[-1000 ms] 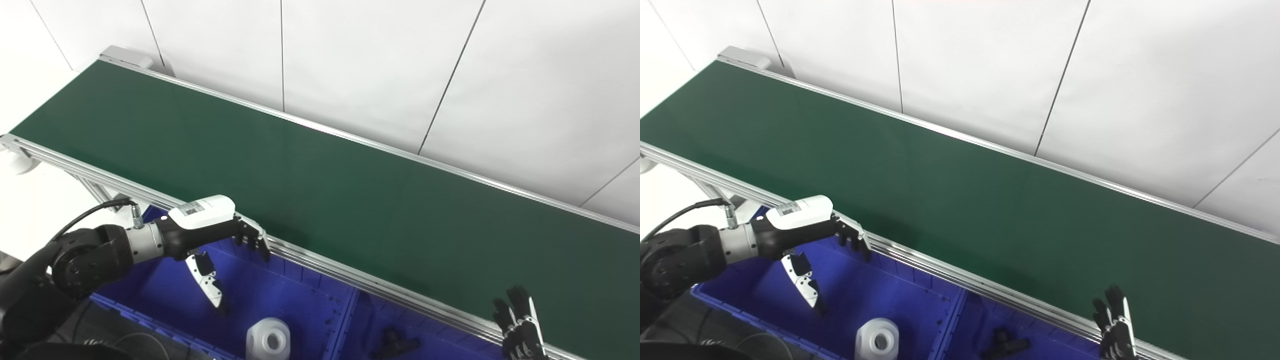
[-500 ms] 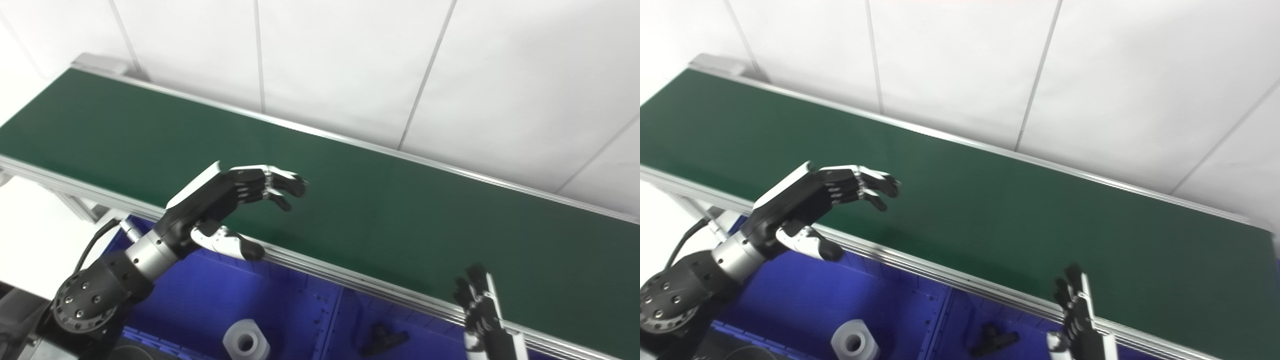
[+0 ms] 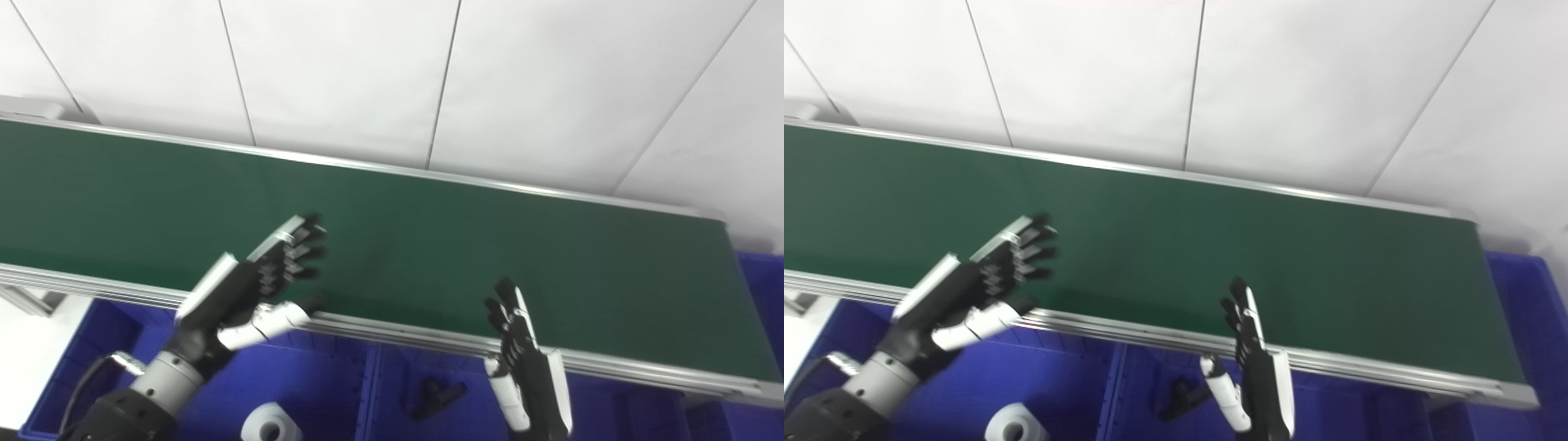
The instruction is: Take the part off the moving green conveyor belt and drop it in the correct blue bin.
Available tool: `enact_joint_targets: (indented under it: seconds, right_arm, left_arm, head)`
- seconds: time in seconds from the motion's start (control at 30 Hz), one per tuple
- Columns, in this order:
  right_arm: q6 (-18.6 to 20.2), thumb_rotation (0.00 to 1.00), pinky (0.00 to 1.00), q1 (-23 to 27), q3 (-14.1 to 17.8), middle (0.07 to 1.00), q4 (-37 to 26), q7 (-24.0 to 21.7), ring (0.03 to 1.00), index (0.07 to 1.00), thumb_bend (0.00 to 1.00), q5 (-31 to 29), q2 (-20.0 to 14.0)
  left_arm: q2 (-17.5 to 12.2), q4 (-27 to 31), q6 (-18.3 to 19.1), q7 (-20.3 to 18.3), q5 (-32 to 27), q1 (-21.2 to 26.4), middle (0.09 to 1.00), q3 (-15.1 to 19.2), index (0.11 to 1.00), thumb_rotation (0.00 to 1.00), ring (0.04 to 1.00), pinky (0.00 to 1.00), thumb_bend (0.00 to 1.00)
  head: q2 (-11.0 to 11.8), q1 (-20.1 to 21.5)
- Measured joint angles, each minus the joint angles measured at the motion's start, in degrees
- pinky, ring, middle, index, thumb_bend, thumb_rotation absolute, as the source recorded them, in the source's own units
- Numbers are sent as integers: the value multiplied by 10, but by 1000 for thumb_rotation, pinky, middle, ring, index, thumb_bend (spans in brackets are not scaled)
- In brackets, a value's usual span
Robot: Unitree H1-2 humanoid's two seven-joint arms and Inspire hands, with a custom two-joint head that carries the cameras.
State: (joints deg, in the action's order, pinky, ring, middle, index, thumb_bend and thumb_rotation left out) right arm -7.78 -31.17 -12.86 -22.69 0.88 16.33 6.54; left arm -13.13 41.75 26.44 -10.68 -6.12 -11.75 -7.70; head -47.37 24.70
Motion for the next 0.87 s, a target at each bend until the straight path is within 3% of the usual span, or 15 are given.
enact_joint_targets:
  seconds: [0.1, 0.33, 0.5, 0.63, 0.73, 0.87]
  right_arm:
    - [0, 946, 914, 0, -2, 987, 0, 8, 940, 991, 799, 15, 2]
    - [19, 923, 908, -3, -1, 988, -6, 22, 944, 997, 763, 28, 7]
    - [30, 938, 903, -4, -1, 993, -19, 23, 943, 994, 777, 24, 7]
    - [40, 936, 896, -5, -2, 985, -24, 23, 941, 991, 795, 25, 7]
    - [49, 939, 901, -5, -2, 979, -28, 23, 936, 990, 798, 29, 7]
    - [50, 944, 898, -3, -4, 975, -29, 23, 933, 986, 799, 29, 7]
  left_arm:
    - [26, -12, 0, 10, -12, 11, 969, 6, 975, 536, 933, 911, 461]
    - [48, -74, -3, 9, -34, 24, 971, 10, 959, 496, 935, 939, 547]
    - [76, -117, -64, 8, -36, 17, 950, 11, 934, 484, 938, 959, 635]
    - [97, -75, -69, 22, -52, -15, 939, 28, 909, 439, 929, 959, 520]
    - [111, -22, -65, 32, -61, -55, 928, 25, 907, 414, 918, 925, 500]
    - [108, -60, -69, 28, -58, -88, 929, 12, 900, 385, 918, 958, 440]
  head:
    - [-7, 28]
    - [-29, 41]
    - [-37, 26]
    - [-38, 36]
    - [-34, 48]
    - [-30, 60]
